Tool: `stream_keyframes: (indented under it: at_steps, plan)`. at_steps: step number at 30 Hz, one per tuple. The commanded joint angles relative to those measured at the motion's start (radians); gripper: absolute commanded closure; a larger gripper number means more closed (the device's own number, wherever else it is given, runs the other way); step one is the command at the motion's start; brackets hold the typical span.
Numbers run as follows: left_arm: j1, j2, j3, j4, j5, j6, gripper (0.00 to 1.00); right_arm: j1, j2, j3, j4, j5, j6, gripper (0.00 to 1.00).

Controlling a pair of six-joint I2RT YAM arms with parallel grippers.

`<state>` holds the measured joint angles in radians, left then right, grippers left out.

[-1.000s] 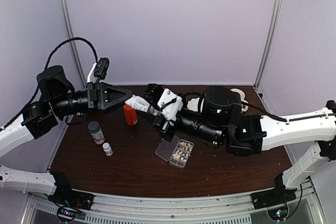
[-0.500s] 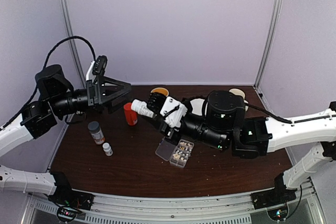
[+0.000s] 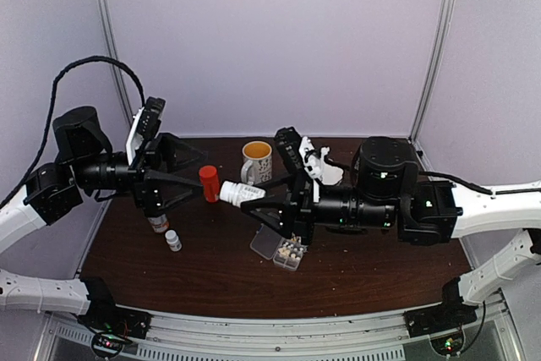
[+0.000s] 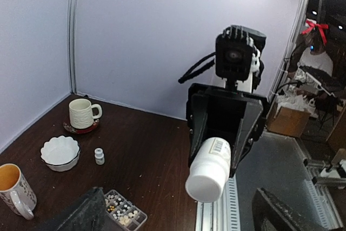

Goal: Sort the pills into containers
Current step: Unscrew the lid of the pill bottle from the pill bottle.

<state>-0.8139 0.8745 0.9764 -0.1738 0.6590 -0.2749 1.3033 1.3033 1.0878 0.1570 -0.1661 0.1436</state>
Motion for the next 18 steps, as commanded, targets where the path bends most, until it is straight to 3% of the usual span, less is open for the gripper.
stream_keyframes:
  at_steps: [1,3,6,9,13,18]
  plan:
    - [-0.010,-0.062,-0.058,0.032,0.033,0.331,0.04,-0.011,0.016,0.077,-0.079,-0.106,0.155,1.00]
    - [-0.011,-0.085,-0.095,0.045,0.035,0.440,0.06,-0.013,0.044,0.121,-0.118,-0.121,0.193,1.00]
    - [-0.013,-0.094,-0.115,0.007,0.064,0.617,0.02,-0.026,0.075,0.146,-0.113,-0.162,0.256,1.00]
    - [-0.013,-0.093,-0.120,-0.002,0.068,0.656,0.03,-0.042,0.094,0.139,-0.066,-0.199,0.317,1.00]
    - [-0.013,-0.070,-0.101,-0.027,0.169,0.748,0.29,-0.046,0.124,0.159,-0.063,-0.233,0.338,1.00]
    - [-0.021,-0.059,-0.092,-0.008,0.157,0.739,0.29,-0.048,0.146,0.170,-0.036,-0.253,0.351,1.00]
